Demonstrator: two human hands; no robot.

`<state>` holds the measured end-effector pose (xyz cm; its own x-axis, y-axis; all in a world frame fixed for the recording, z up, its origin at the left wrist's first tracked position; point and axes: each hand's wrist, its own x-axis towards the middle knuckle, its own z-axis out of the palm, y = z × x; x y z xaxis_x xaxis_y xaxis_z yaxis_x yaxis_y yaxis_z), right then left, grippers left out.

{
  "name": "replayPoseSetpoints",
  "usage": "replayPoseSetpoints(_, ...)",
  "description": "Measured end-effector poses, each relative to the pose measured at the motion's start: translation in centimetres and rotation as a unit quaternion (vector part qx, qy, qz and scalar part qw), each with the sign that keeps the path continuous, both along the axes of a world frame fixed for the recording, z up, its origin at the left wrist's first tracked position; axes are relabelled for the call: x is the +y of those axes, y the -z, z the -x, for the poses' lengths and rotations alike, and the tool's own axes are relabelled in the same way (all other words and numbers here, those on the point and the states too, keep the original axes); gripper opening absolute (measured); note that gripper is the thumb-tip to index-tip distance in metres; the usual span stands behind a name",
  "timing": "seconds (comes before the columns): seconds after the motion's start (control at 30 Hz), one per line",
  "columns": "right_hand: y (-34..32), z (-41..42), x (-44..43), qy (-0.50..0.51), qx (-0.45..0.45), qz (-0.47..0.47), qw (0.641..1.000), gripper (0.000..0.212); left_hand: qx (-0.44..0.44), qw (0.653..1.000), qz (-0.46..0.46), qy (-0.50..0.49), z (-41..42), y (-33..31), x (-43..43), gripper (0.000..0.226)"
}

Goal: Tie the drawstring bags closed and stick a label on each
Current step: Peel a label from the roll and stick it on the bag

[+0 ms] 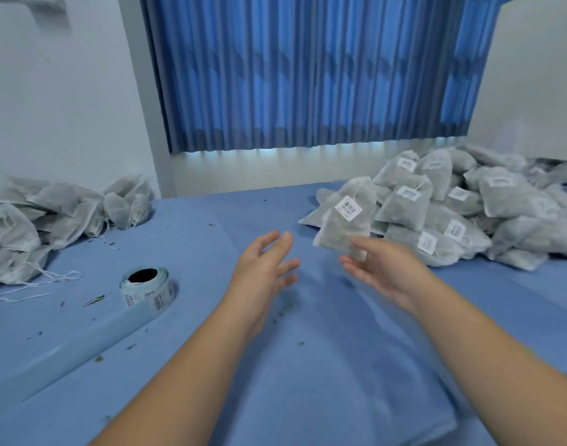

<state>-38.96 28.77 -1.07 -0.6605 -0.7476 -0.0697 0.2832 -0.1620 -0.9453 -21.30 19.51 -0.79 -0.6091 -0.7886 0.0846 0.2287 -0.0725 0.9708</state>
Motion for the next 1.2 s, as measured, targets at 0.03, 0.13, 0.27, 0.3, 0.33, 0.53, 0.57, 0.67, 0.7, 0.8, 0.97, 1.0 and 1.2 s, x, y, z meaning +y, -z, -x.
replayPoseSetpoints(0.03,0.2,1.2,0.2,0.039,-0.002,-0.025,0.999,0.009,-0.014,1.0,0.009,0.005,0.1,0.1,0.2,0.044)
replayPoseSetpoints(0.13,1.3,3.3,0.7,0.131,0.014,-0.093,0.987,0.015,-0.047,0.998,0.032,0.015,-0.2,0.5,0.6,0.026)
replayPoseSetpoints(0.27,2.3,2.9,0.3,0.194,0.077,-0.095,0.973,0.015,-0.07,0.997,0.022,0.0,-1.2,0.7,0.4,0.014)
replayPoseSetpoints(0.3,2.5,2.4,-0.1,0.195,0.096,-0.094,0.971,0.017,-0.069,0.997,0.014,-0.007,-1.6,0.7,0.2,0.013)
replayPoseSetpoints(0.33,2.5,1.8,-0.5,0.188,0.109,-0.09,0.972,0.014,-0.067,0.998,0.006,-0.015,-2.0,0.6,0.0,0.013)
replayPoseSetpoints(0.53,1.9,-4.2,-5.1,0.068,0.156,-0.083,0.982,0.007,-0.052,0.997,-0.009,-0.054,-5.1,-0.7,-1.6,0.014)
replayPoseSetpoints(0.57,1.8,-5.5,-6.1,0.048,0.162,-0.084,0.982,0.007,-0.055,0.997,-0.004,-0.06,-5.9,-0.9,-2.0,0.014)
replayPoseSetpoints(0.67,1.7,-9.5,-9.0,-0.004,0.181,-0.077,0.98,0.009,-0.081,0.993,0.02,-0.083,-8.6,-1.7,-3.5,0.015)
replayPoseSetpoints(0.7,1.6,-10.8,-10.0,-0.019,0.191,-0.071,0.979,0.01,-0.091,0.991,0.029,-0.089,-9.6,-1.9,-4.1,0.015)
replayPoseSetpoints(0.8,1.4,-14.6,-12.9,-0.038,0.229,-0.051,0.971,0.014,-0.115,0.986,0.049,-0.113,-13.0,-2.7,-6.2,0.015)
replayPoseSetpoints(0.97,1.1,-19.4,-16.8,-0.026,0.374,-0.016,0.927,0.016,-0.191,0.959,0.116,-0.171,-18.8,-3.5,-10.0,0.015)
replayPoseSetpoints(1.0,1.2,-20.2,-17.3,-0.021,0.407,-0.005,0.913,0.016,-0.221,0.946,0.139,-0.191,-19.8,-3.5,-10.8,0.016)
replayPoseSetpoints(1.2,3.3,-21.9,-18.6,-0.064,0.568,-0.008,0.821,0.024,-0.61,0.662,0.364,-0.238,-26.0,-2.1,-15.9,0.027)
